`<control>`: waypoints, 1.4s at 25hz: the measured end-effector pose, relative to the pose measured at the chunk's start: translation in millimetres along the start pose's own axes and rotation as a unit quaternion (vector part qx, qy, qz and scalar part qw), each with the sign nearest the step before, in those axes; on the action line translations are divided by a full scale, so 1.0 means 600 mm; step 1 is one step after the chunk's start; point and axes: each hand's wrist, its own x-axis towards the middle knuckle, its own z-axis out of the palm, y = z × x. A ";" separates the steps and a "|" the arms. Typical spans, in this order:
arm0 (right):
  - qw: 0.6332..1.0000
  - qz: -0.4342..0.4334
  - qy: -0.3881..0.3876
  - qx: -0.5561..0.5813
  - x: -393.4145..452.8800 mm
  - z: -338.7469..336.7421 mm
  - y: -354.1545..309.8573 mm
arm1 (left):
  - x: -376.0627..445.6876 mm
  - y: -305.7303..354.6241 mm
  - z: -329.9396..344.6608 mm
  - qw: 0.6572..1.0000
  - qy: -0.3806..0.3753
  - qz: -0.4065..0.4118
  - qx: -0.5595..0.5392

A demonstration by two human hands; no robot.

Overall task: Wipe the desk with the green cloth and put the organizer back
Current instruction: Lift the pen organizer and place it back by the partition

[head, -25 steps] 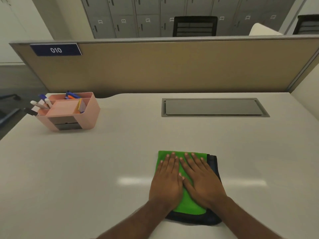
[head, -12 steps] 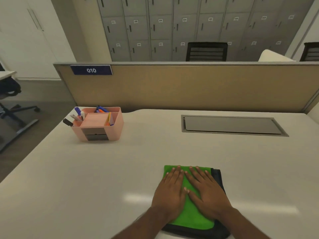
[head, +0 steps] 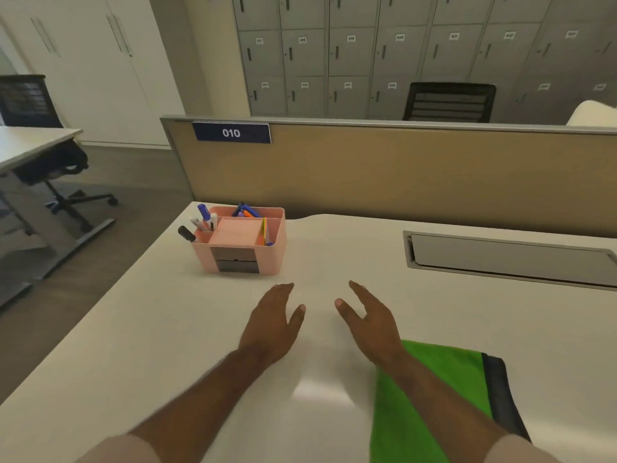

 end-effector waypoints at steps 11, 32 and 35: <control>0.992 0.067 -0.052 0.090 0.149 0.174 -0.149 | 0.138 -0.129 -0.115 0.952 0.151 -0.216 -0.156; 0.977 0.034 0.034 0.209 0.248 0.090 -0.097 | 0.270 -0.051 -0.123 0.849 0.136 -0.260 -0.439; 0.976 0.042 0.061 0.205 0.246 -0.001 -0.071 | 0.267 0.033 -0.080 0.858 0.101 -0.220 -0.452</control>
